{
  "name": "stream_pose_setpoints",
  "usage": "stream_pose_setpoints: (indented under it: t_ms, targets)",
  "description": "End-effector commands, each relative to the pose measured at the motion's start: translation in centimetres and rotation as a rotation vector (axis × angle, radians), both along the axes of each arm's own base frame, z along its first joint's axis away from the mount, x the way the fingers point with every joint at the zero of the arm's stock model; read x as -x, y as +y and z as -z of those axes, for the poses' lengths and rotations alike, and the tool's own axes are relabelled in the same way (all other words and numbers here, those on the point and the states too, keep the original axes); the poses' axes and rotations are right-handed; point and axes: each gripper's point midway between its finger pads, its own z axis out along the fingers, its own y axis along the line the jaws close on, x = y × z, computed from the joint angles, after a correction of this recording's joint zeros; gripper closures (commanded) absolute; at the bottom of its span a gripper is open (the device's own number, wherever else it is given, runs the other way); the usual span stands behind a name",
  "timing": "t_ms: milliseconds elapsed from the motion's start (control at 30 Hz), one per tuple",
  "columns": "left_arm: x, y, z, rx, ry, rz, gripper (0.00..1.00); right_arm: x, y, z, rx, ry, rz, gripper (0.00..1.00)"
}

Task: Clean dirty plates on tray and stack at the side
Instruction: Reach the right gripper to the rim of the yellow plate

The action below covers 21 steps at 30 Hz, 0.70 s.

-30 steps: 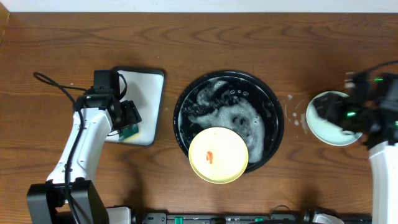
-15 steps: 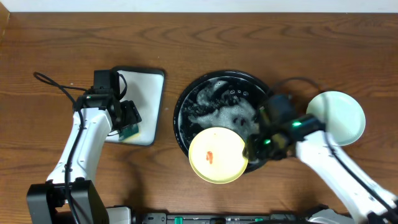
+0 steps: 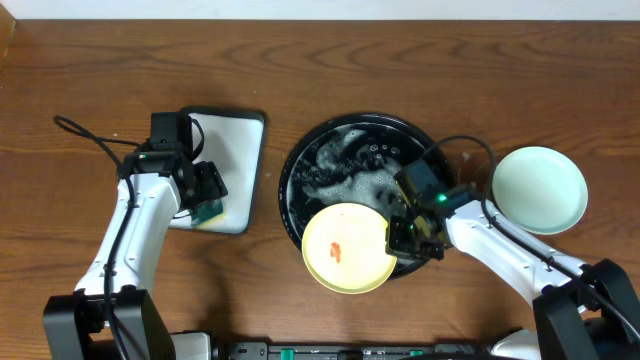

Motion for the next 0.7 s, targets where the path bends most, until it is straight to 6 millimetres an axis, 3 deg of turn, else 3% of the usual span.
stream_pose_setpoints:
  t_ms: [0,133,233,333,533,667]
  targets:
    - [0.1,0.2,0.1,-0.005,0.006,-0.008,0.19,-3.1,-1.6,0.1,0.03,-0.107,0.023,0.99]
    - [0.1,0.2,0.1,-0.005,0.006,-0.008,0.19,-8.3,-1.9,-1.6,-0.019,-0.358,-0.115,0.99]
    - [0.1,0.2,0.1,-0.005,0.006,-0.008,0.19,-11.0,-2.0,-2.8,-0.014,-0.52,-0.25,0.99]
    - [0.1,0.2,0.1,-0.005,0.006,-0.008,0.19,-11.9,-2.3,-2.9,0.028,-0.585,-0.355,0.99]
    - [0.1,0.2,0.1,-0.005,0.006,-0.008,0.19,-11.4,-2.7,-2.2,0.042,-0.541,-0.324,0.98]
    - [0.1,0.2,0.1,-0.005,0.006,-0.008,0.19,-11.3,-2.9,-2.3,0.034,-0.516,-0.258,0.64]
